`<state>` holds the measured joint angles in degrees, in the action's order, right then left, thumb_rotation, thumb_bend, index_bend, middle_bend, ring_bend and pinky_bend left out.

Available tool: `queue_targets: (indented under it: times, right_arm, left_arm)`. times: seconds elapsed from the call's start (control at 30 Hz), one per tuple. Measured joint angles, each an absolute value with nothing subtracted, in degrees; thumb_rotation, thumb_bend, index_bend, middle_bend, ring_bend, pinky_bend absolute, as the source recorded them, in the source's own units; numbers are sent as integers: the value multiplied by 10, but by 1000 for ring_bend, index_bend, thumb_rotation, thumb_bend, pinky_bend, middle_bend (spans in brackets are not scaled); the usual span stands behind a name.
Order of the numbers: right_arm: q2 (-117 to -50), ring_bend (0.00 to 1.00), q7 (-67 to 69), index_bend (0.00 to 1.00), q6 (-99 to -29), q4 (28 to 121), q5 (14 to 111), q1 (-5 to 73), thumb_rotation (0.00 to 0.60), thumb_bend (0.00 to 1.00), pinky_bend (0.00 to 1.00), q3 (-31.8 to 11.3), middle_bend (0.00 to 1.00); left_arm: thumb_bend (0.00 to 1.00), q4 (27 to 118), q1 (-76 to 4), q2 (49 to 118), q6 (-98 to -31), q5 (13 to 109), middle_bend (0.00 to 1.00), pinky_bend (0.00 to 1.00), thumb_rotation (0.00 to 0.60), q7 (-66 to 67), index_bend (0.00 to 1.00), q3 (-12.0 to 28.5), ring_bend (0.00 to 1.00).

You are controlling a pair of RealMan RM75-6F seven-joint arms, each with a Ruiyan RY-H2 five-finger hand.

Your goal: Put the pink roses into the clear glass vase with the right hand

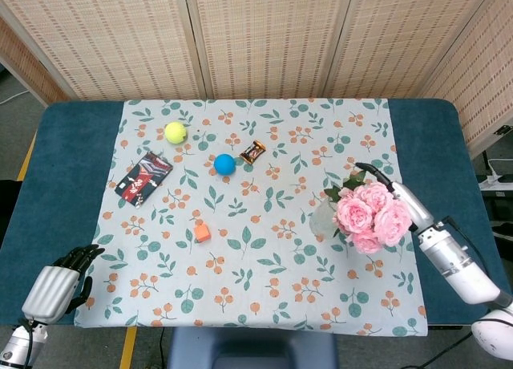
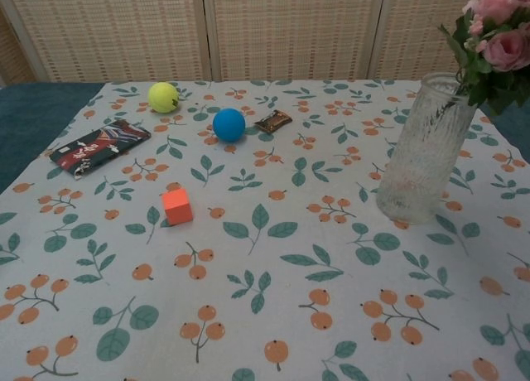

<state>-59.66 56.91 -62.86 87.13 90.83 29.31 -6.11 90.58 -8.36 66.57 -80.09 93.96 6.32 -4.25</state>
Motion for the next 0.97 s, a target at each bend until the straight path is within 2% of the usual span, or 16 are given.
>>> queue_targets:
  times: [0.13, 0.37, 0.47, 0.57, 0.7, 0.87, 0.97]
  right_arm:
    - [-599, 776, 549, 17, -668, 854, 915, 274, 600, 53, 966, -54, 788]
    - [-604, 734, 495, 14, -742, 831, 930, 239, 600, 50, 963, -44, 737]
    - [-605, 652, 470, 23, -757, 828, 933, 227, 600, 50, 942, -42, 649]
    - [-609, 530, 423, 126, -782, 828, 932, 207, 600, 49, 877, -39, 548]
    - [-634, 346, 272, 191, -853, 824, 930, 160, 600, 50, 772, -36, 410]
    - [-657, 285, 74, 190, -929, 817, 945, 110, 600, 49, 745, -24, 355]
    - [-668, 251, 26, 178, -968, 813, 957, 83, 600, 49, 744, -16, 335]
  left_arm:
    - [636, 905, -84, 667, -798, 938, 160, 426, 600, 65, 168, -43, 182]
    - [635, 905, -86, 669, -795, 940, 162, 426, 600, 70, 168, -44, 185]
    - [637, 905, -86, 669, -794, 940, 169, 426, 600, 70, 170, -44, 190]
    - [637, 903, -86, 670, -792, 937, 169, 425, 600, 68, 172, -44, 190]
    - [635, 901, -85, 668, -793, 931, 169, 426, 600, 64, 180, -42, 189]
    - [636, 903, -85, 669, -798, 937, 169, 427, 600, 71, 180, -42, 190]
    - [635, 903, -85, 671, -795, 940, 169, 426, 600, 75, 180, -44, 190]
